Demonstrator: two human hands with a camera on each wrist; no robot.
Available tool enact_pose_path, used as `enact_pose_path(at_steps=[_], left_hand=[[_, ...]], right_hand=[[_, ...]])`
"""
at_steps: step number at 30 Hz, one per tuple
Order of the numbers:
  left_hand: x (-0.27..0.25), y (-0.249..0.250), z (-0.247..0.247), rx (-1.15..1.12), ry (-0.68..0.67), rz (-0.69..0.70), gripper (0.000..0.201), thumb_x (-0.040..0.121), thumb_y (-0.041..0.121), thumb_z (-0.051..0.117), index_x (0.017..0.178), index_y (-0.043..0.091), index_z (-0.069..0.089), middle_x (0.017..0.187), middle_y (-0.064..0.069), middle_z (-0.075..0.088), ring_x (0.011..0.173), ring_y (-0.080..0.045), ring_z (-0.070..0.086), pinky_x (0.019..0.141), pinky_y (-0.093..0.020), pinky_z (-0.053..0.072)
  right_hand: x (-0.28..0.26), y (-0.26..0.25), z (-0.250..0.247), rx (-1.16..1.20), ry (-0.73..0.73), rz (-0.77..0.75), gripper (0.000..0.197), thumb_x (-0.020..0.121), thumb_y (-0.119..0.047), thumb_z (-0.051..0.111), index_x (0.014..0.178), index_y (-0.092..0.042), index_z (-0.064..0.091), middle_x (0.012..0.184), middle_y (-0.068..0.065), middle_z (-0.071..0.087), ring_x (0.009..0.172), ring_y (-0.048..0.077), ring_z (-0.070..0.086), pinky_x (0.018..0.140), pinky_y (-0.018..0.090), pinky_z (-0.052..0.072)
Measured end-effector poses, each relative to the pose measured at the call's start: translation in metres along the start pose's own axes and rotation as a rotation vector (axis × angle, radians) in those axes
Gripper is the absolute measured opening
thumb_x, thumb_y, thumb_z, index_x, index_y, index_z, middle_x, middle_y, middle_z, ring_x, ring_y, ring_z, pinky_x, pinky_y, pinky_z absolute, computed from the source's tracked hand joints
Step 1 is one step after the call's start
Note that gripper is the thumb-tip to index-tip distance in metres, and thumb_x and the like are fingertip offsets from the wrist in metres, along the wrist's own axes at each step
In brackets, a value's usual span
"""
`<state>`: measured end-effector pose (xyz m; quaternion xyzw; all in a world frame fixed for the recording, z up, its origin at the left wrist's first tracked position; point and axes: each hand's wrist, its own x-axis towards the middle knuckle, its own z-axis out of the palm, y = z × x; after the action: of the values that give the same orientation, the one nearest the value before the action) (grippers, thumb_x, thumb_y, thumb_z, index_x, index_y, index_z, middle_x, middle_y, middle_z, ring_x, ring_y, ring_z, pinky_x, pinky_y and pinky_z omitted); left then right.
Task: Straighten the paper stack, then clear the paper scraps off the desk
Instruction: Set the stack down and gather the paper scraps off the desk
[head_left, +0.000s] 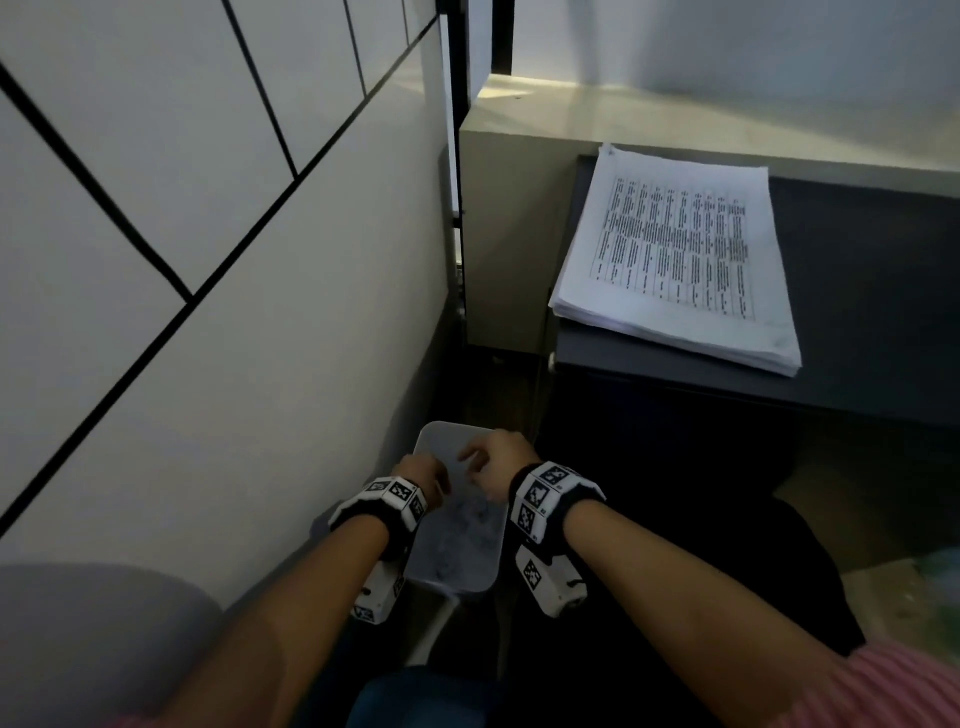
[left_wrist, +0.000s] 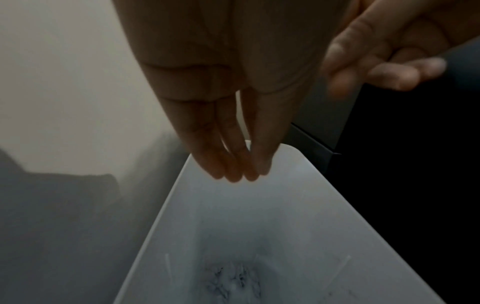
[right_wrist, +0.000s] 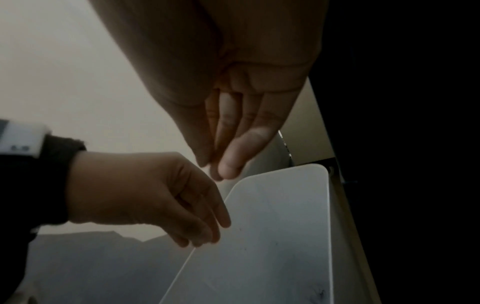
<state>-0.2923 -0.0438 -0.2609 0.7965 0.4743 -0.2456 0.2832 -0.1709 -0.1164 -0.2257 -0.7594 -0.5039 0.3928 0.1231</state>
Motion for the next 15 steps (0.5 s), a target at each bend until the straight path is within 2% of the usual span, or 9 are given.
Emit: enact_pose_path(at_steps=[2, 4, 5, 7, 9, 10, 12, 15], left_hand=[[-0.003, 0.003, -0.006, -0.041, 0.003, -0.022, 0.028, 0.085, 0.020, 0.066, 0.108, 0.006, 0.070, 0.115, -0.015, 0.069, 0.105, -0.027, 0.067, 0.088, -0.027, 0.054], [-0.009, 0.008, -0.015, -0.050, 0.023, -0.023, 0.038, 0.090, 0.032, 0.058, 0.110, 0.001, 0.069, 0.112, -0.018, 0.070, 0.103, -0.029, 0.068, 0.083, -0.027, 0.053], [-0.013, 0.010, -0.021, -0.044, 0.046, -0.016, 0.041, 0.094, 0.033, 0.052, 0.113, -0.001, 0.066, 0.114, -0.019, 0.069, 0.105, -0.030, 0.066, 0.086, -0.029, 0.051], [-0.019, 0.014, -0.036, -0.062, 0.166, 0.025, 0.041, 0.097, 0.030, 0.045, 0.111, -0.002, 0.066, 0.115, -0.022, 0.067, 0.106, -0.033, 0.064, 0.090, -0.032, 0.049], [-0.023, 0.018, -0.051, -0.131, 0.309, 0.060, 0.033, 0.096, 0.023, 0.045, 0.112, 0.001, 0.064, 0.118, -0.021, 0.065, 0.108, -0.033, 0.062, 0.088, -0.032, 0.048], [-0.024, 0.023, -0.059, -0.173, 0.386, 0.094, 0.030, 0.095, 0.017, 0.045, 0.119, 0.005, 0.059, 0.122, -0.020, 0.063, 0.111, -0.033, 0.060, 0.090, -0.031, 0.047], [-0.031, 0.040, -0.076, -0.265, 0.472, 0.203, 0.042, 0.094, 0.006, 0.045, 0.135, 0.012, 0.046, 0.130, -0.019, 0.054, 0.119, -0.032, 0.054, 0.099, -0.033, 0.043], [-0.046, 0.075, -0.103, -0.334, 0.554, 0.360, 0.057, 0.093, 0.001, 0.045, 0.146, 0.015, 0.030, 0.137, -0.018, 0.043, 0.126, -0.028, 0.047, 0.107, -0.032, 0.036]], right_hand=[[-0.009, -0.006, -0.011, -0.027, -0.008, -0.052, 0.047, 0.084, -0.003, 0.059, 0.128, -0.019, 0.057, 0.129, 0.007, 0.059, 0.122, 0.024, 0.055, 0.099, 0.029, 0.048], [-0.024, -0.015, -0.025, -0.042, 0.021, -0.168, 0.052, 0.082, -0.006, 0.062, 0.131, -0.018, 0.055, 0.134, 0.009, 0.053, 0.125, 0.025, 0.051, 0.101, 0.031, 0.045], [-0.034, -0.019, -0.033, -0.020, 0.057, -0.245, 0.049, 0.081, -0.006, 0.062, 0.129, -0.017, 0.057, 0.132, 0.010, 0.055, 0.120, 0.024, 0.055, 0.097, 0.028, 0.046], [-0.060, -0.021, -0.055, 0.082, 0.148, -0.356, 0.042, 0.079, -0.003, 0.062, 0.120, -0.014, 0.065, 0.121, 0.006, 0.059, 0.098, 0.017, 0.061, 0.080, 0.021, 0.050], [-0.087, -0.016, -0.085, 0.115, 0.299, -0.422, 0.033, 0.079, -0.004, 0.064, 0.110, -0.016, 0.069, 0.110, 0.001, 0.062, 0.084, 0.013, 0.060, 0.075, 0.019, 0.051], [-0.100, -0.010, -0.102, 0.082, 0.409, -0.456, 0.030, 0.079, -0.004, 0.065, 0.105, -0.016, 0.071, 0.105, 0.000, 0.065, 0.083, 0.011, 0.060, 0.076, 0.017, 0.049], [-0.119, 0.010, -0.133, -0.020, 0.632, -0.506, 0.025, 0.075, -0.004, 0.065, 0.098, -0.011, 0.073, 0.098, 0.004, 0.070, 0.087, 0.012, 0.061, 0.080, 0.014, 0.043], [-0.138, 0.051, -0.167, -0.099, 0.818, -0.393, 0.025, 0.075, -0.004, 0.063, 0.097, -0.009, 0.072, 0.101, 0.011, 0.069, 0.100, 0.028, 0.062, 0.087, 0.017, 0.035]])
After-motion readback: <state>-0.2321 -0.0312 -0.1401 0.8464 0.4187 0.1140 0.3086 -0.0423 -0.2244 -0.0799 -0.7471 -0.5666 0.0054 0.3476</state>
